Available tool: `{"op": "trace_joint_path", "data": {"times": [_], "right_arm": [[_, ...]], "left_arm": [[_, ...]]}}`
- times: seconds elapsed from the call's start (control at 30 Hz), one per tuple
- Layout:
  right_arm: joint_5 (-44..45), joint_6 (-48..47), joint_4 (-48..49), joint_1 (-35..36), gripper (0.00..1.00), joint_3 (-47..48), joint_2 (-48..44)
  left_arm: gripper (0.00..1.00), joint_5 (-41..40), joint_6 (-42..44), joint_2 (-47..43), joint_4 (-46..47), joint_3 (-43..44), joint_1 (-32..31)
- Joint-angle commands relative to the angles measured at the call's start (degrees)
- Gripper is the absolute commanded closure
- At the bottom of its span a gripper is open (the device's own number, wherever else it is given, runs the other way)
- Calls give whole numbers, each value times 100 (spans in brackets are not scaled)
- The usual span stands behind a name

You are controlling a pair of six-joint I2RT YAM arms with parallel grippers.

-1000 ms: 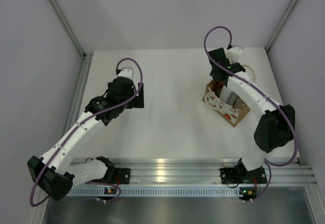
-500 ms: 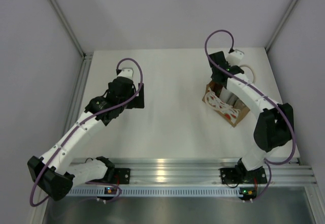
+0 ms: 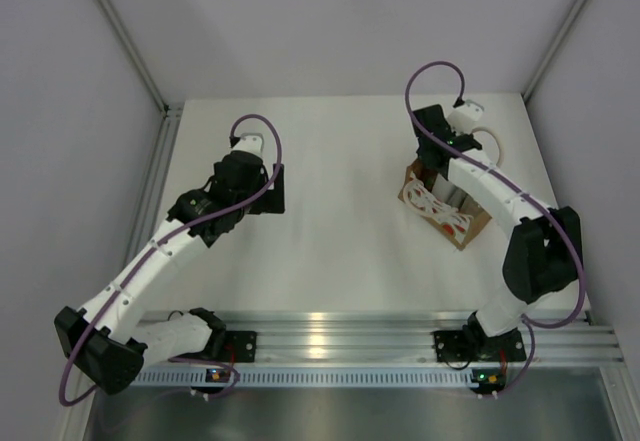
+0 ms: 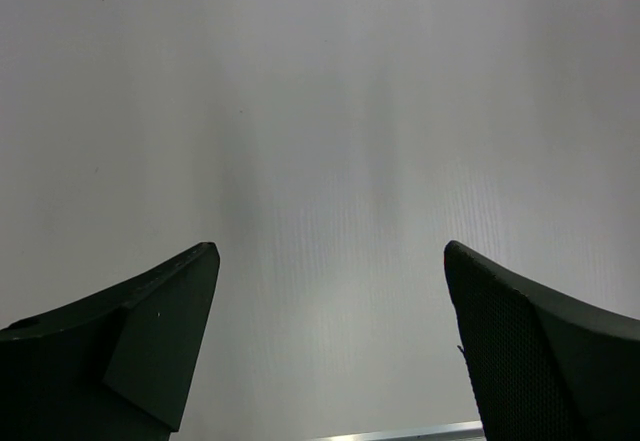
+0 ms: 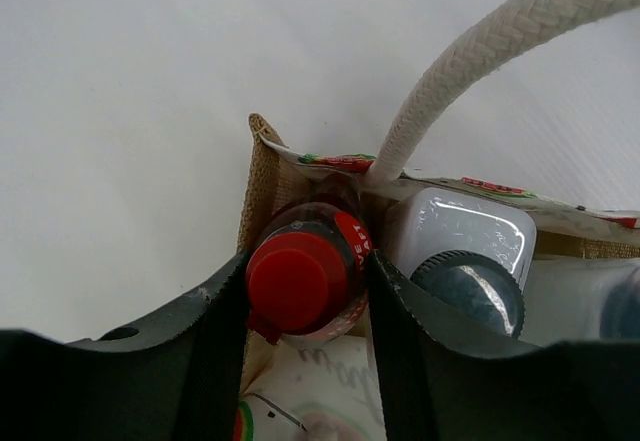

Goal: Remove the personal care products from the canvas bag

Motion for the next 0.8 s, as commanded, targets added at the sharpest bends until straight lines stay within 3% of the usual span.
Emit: {"op": "trace_joint_path", "data": {"times": [0.0, 0.27, 0.77], "right_arm": [[-250, 133, 245, -23, 57, -136, -182], [-399, 27, 245, -14, 44, -250, -323], [-373, 27, 245, 65, 53, -390, -542]], "left_arm": [[2, 30, 69, 63, 82, -35, -16], [2, 39, 78, 81, 82, -26, -7], [2, 4, 87, 134, 82, -53, -7]]}}
